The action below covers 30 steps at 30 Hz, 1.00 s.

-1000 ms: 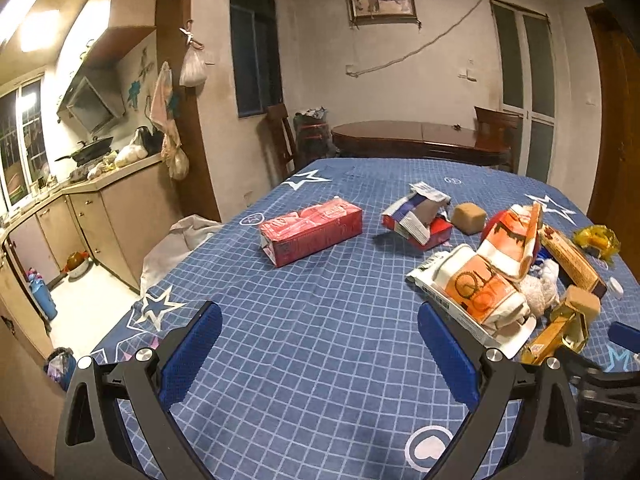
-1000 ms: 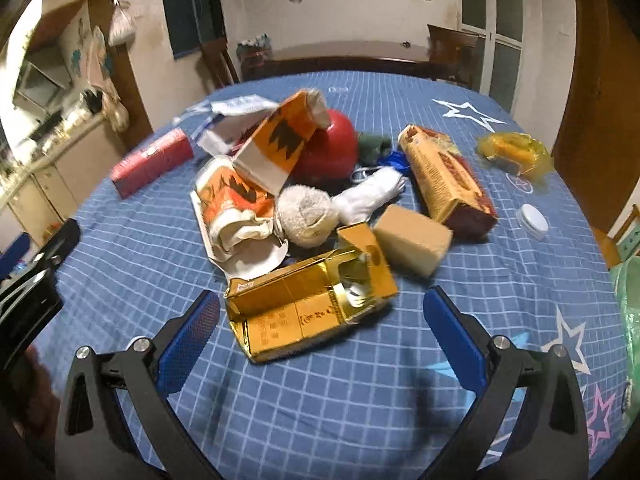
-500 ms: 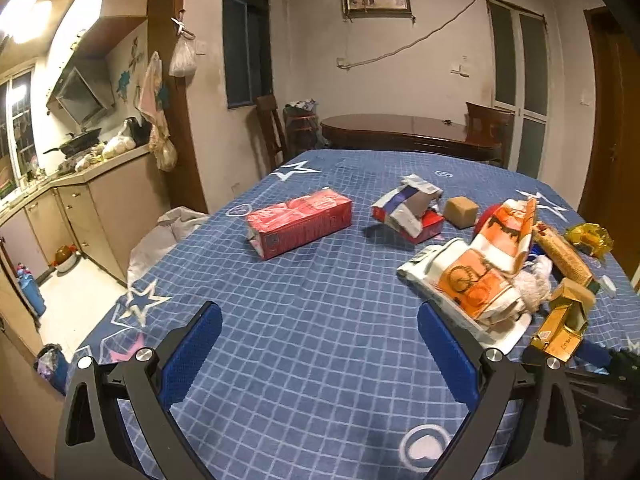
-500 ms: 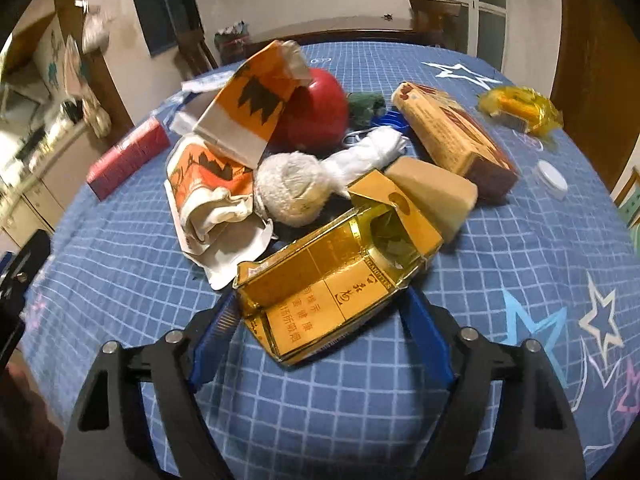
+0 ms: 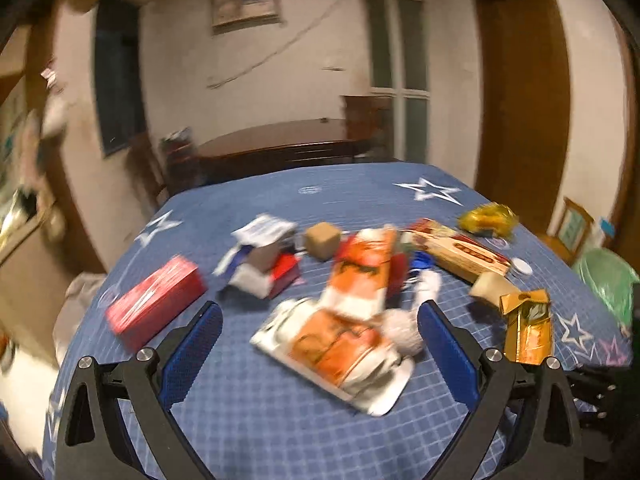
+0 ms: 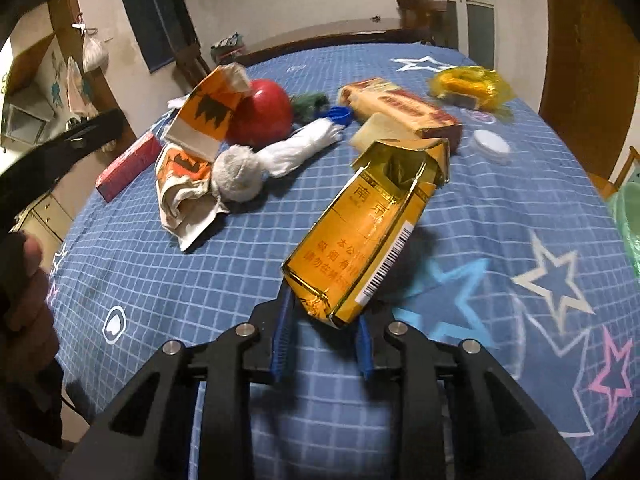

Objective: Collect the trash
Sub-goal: 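Grasp the gold cigarette pack with the right gripper, then grasp the orange paper wrapper with the left gripper while the right gripper lifts the gold pack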

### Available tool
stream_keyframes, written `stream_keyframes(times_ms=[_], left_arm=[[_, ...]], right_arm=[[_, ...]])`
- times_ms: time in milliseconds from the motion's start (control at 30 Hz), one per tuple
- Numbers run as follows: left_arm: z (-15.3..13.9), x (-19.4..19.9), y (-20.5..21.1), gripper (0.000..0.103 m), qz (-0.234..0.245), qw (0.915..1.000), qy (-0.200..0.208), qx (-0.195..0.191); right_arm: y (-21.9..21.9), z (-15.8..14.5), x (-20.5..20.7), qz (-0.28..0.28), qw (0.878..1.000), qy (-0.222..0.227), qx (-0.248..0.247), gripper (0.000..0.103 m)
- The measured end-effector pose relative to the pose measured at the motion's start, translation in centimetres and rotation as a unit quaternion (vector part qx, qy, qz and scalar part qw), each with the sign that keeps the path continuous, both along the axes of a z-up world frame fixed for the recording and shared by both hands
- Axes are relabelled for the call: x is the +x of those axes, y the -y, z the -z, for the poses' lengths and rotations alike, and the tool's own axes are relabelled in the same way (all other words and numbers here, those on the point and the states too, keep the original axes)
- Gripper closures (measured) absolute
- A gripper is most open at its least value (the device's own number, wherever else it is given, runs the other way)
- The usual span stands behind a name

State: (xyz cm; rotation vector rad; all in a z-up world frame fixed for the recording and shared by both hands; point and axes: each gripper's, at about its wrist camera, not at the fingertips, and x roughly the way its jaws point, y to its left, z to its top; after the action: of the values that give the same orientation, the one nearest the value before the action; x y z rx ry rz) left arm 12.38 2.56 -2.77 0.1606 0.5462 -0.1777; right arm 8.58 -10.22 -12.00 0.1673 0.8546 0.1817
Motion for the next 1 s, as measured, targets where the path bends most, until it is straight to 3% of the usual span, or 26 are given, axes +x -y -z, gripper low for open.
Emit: stream_keyframes(times_ms=[67,167,267,333,467,567,700,1000], left_arm=[[0.4,1.0,1.4,0.016,0.028,0.9996,-0.006,0.003],[1.6,3.2,3.3,0.036,0.04,0.9987,-0.026,0.017],[2.8,5.1,4.1,0.064,0.048,0.9969,-0.06,0.021],[3.4,5.9,3.9,0.095,0.059,0.9944,-0.087,0.003],[3.9,6.1,3.4,0.095,0.054,0.9946,-0.087,-0.015],[2.6,4.7,2.7,0.096,0.041,0.9966,-0.067,-0.026],[0.2,1.7,2.9,0.095,0.014,0.9995,-0.024,-0.014],[-1.9,-2.8,3.4,0.095,-0.021,0.9996,0.011,-0.015]], right_arm=[[0.2,-0.2,-0.2,-0.003,1.0,0.01,0.0,0.077],[0.1,-0.6,-0.6,-0.015,1.0,0.025,0.001,0.077],[0.4,-1.0,-1.0,-0.022,0.999,0.036,-0.001,0.077],[0.5,-1.2,-0.9,-0.023,0.999,0.038,0.002,0.077],[0.4,-1.7,-1.0,-0.025,0.999,0.046,0.002,0.077],[0.2,-2.1,-1.4,-0.031,0.998,0.058,-0.003,0.077],[-0.3,-3.1,-1.9,-0.038,0.995,0.086,-0.022,0.077],[-0.1,-4.4,-2.5,-0.035,0.992,0.116,-0.044,0.077]])
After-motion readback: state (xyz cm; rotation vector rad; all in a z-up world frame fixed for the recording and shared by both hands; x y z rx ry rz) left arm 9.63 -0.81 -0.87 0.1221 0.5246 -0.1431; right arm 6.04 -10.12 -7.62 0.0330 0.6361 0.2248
